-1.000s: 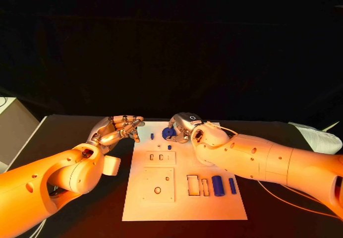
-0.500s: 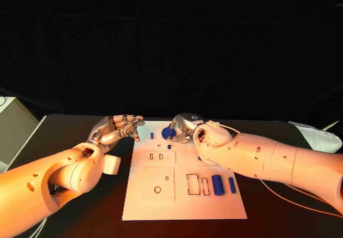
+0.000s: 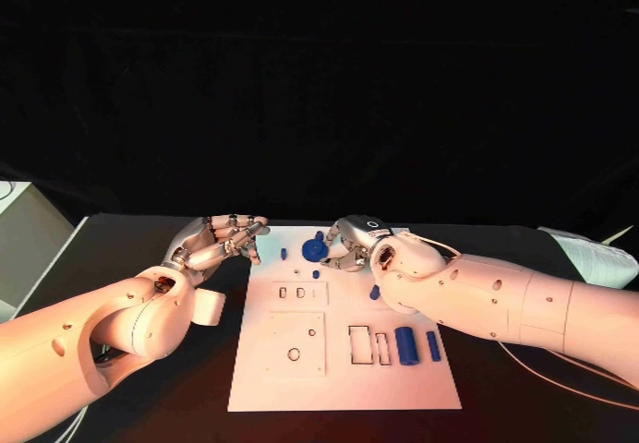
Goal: Assemble the parts on the task board
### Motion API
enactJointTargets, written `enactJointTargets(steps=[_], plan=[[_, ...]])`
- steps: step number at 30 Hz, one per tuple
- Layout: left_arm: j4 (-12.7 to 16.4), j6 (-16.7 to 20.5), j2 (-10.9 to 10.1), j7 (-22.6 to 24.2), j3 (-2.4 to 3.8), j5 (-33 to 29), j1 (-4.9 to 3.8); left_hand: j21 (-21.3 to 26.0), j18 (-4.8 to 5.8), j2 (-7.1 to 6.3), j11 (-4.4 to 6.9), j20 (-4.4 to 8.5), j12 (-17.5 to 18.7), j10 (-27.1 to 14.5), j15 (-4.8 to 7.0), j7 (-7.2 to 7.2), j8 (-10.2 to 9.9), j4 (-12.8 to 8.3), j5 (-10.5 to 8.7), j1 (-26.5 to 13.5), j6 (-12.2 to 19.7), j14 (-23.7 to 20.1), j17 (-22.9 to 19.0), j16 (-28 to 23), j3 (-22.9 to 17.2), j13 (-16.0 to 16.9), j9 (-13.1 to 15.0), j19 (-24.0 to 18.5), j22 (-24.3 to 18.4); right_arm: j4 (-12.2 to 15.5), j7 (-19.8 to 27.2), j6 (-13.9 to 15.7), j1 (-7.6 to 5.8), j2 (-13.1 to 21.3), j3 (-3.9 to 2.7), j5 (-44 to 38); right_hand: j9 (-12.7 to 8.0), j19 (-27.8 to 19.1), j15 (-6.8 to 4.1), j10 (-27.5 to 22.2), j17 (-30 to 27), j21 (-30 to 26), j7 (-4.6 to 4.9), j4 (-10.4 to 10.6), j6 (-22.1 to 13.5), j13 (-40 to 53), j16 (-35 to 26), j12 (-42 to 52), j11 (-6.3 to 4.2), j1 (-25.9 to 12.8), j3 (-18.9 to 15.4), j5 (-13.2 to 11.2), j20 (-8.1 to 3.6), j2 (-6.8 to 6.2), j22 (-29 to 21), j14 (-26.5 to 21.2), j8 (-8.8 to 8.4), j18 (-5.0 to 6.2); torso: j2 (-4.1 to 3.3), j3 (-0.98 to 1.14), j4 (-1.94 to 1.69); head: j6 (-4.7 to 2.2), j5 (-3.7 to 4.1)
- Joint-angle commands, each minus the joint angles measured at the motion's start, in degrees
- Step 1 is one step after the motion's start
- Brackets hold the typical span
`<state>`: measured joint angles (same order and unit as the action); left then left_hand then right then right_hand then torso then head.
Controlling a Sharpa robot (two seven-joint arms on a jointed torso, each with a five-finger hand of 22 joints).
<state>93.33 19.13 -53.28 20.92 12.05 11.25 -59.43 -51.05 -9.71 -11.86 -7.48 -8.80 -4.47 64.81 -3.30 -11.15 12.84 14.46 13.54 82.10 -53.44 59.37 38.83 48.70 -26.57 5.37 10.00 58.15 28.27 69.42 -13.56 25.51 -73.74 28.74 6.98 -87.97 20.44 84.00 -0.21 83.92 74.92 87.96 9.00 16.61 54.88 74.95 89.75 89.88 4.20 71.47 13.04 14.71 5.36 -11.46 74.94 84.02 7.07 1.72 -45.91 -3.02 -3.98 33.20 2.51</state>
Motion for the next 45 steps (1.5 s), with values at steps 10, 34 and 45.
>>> enactJointTargets(steps=[10, 34, 45], plan=[[-0.26, -0.93, -0.30, 0.32, 0.03, 0.09, 0.05, -0.15, -0.81, 0.17, -0.09, 0.16, 0.17, -0.32, -0.11, -0.08, 0.24, 0.11, -0.26, -0.20, 0.40, -0.44, 0.01, 0.21, -0.36, 0.10, 0.07, -0.36, 0.05, 6.98, 9.85, 7.88, -0.88, 10.19, -0.62, 11.39, -0.06, 4.89, -0.06, 6.08, 15.08, -0.08, -0.10, -1.42, 0.30, 15.05, 0.25, 0.12, -0.02, 3.83, 2.47, 0.80, 0.15, 0.14, 12.47, 5.98, -0.20, -1.01, 0.37, 0.40, 0.76, -0.38, -0.09], [-0.65, -1.58, -0.22, -0.18, 0.02, -0.01, 0.43, -0.53, -0.82, 0.12, -0.10, 0.12, 0.14, -0.37, -0.13, -0.11, 0.30, 0.01, -0.26, -0.22, 0.52, -0.51, -0.05, 0.31, -0.44, 0.13, 0.18, -0.64, 0.27, 2.69, 22.26, -3.11, -1.00, 21.35, -0.54, 19.86, -0.83, 4.83, 0.26, 6.08, 15.08, -0.14, 0.41, -4.96, -2.52, 15.05, 0.25, 0.12, 0.37, 10.44, 2.36, -0.97, 0.36, -2.09, 12.53, 5.98, -2.36, -1.01, 0.29, 1.74, 2.11, -0.57, 0.33], [-1.00, -1.77, -0.12, -0.33, 0.02, 0.01, 0.51, -0.59, -0.82, 0.16, -0.11, 0.12, 0.13, -0.38, -0.12, -0.12, 0.31, -0.01, -0.25, -0.19, 0.53, -0.50, -0.05, 0.33, -0.49, 0.13, 0.20, -0.67, 0.30, -1.37, 20.75, -3.73, -0.30, 18.63, -0.53, 18.88, -0.94, 4.91, 0.57, 6.08, 15.08, 0.00, 0.73, -4.91, -2.99, 15.05, 0.25, 0.12, 0.66, 10.71, 2.04, -0.68, 0.60, -1.85, 12.70, 5.98, -2.71, -1.06, 0.34, 1.49, 2.16, 0.13, 0.43]])
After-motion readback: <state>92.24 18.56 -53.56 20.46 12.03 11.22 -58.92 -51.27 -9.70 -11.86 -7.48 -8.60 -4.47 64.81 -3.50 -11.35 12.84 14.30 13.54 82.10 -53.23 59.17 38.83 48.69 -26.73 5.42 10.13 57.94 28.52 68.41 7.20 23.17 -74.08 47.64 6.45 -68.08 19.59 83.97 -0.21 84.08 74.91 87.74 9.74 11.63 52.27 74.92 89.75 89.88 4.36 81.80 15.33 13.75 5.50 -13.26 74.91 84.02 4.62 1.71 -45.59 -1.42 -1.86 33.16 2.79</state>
